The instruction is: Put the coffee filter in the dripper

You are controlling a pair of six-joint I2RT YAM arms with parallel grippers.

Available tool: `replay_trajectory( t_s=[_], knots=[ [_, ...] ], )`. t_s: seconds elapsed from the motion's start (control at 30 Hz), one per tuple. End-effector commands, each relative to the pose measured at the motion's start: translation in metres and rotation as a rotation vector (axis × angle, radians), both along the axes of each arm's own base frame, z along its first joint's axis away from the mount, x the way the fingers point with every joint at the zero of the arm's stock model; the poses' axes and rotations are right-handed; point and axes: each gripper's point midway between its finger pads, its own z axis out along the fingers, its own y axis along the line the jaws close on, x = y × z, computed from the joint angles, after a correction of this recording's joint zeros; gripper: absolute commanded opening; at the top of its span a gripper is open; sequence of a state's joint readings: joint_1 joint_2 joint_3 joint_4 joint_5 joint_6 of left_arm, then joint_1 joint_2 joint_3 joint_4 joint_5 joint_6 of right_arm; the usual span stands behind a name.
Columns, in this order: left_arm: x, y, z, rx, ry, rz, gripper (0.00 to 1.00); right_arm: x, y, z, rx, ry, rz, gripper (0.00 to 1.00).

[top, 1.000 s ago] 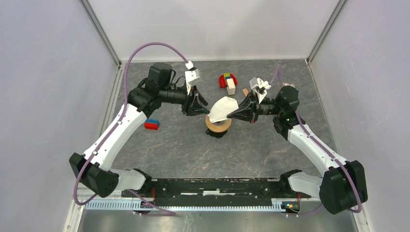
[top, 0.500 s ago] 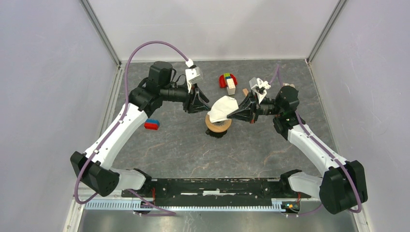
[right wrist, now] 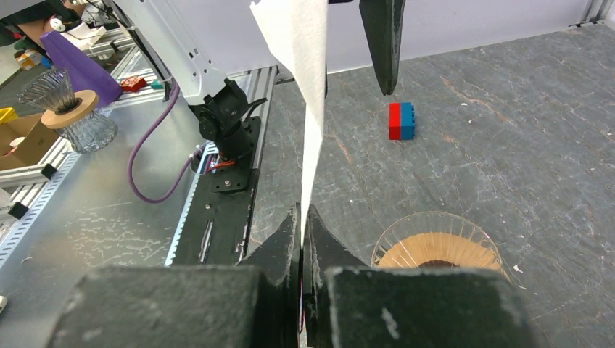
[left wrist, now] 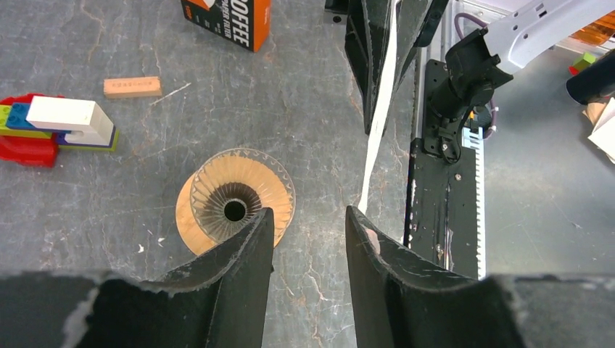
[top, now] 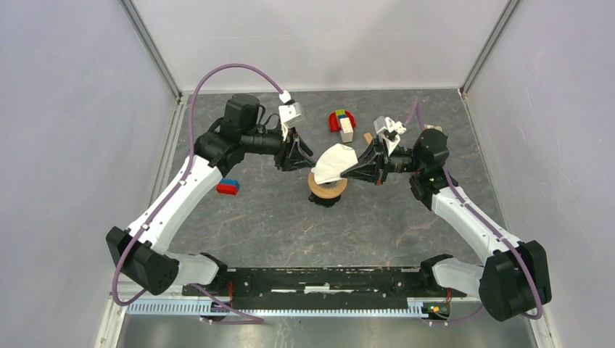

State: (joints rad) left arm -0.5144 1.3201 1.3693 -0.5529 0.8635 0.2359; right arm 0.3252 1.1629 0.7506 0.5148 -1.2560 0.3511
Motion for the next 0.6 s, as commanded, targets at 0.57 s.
replay_trajectory(
  t_s=[0.57],
  knots=[
    [-0.025, 0.004, 0.007, -0.033, 0.034, -0.062, 0.46, 0.007, 0.001, 0.009, 0.012, -0.033, -0.025, 0.00]
  ],
)
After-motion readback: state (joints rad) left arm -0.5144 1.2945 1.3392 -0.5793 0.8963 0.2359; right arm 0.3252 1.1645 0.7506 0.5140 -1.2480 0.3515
